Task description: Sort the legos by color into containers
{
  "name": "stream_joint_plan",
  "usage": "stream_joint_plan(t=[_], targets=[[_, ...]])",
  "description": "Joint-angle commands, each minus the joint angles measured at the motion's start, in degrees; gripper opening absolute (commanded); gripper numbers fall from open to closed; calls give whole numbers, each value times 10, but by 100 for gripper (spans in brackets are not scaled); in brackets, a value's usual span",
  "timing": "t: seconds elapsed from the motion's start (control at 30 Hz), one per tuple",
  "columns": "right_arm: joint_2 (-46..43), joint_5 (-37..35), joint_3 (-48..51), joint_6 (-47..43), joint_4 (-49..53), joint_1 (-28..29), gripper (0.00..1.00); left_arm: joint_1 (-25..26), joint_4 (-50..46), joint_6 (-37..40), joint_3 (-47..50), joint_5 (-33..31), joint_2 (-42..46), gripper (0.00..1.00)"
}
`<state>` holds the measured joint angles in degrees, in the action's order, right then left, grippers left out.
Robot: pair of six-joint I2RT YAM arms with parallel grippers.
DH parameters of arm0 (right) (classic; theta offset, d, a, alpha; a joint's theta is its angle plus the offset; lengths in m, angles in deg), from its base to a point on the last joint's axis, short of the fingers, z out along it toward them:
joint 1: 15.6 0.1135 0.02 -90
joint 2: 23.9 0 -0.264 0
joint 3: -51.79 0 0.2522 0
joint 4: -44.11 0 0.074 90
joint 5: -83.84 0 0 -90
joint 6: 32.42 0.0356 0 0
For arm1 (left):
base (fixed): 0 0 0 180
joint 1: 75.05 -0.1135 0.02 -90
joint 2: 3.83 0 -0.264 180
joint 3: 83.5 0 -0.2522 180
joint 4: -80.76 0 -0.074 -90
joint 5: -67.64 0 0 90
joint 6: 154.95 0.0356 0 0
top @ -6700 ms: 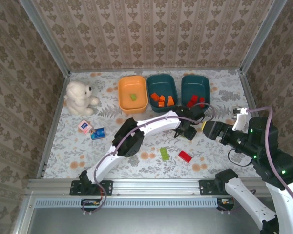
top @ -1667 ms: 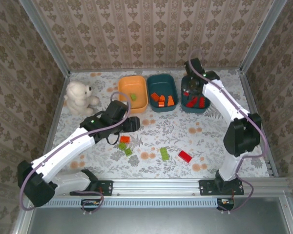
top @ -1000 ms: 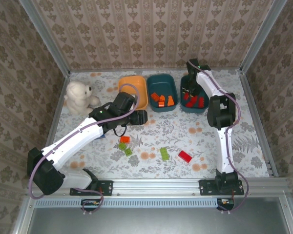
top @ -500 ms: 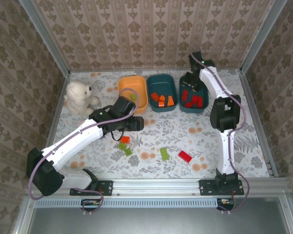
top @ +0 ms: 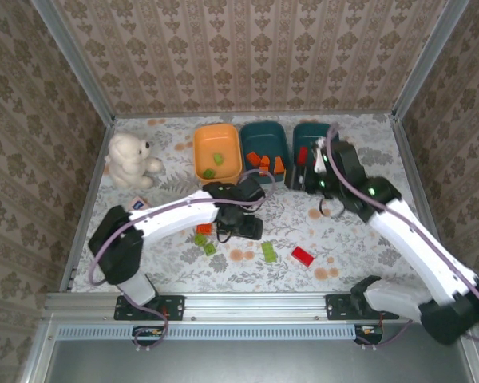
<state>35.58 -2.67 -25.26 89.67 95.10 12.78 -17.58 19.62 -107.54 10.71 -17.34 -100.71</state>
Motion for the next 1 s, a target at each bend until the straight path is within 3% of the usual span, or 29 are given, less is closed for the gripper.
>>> stream_joint_plan(t=[0.0, 0.23, 0.53, 0.83, 0.97], targets=[[-94, -7, 34, 25, 42, 18, 67, 21, -74, -67, -77, 16, -52, 73], [-172, -1, 5, -7, 151, 22, 70, 70, -111, -138, -177, 18, -170, 76], [-200, 44, -3, -30, 177, 22, 71, 88, -52, -273, -144, 16, -198, 75], [-211, 50, -1, -27, 185, 21, 73, 102, -21, -331, -125, 13, -234, 64], [-210, 50, 0, -26, 184, 21, 73, 101, -19, -324, -127, 8, -248, 47]])
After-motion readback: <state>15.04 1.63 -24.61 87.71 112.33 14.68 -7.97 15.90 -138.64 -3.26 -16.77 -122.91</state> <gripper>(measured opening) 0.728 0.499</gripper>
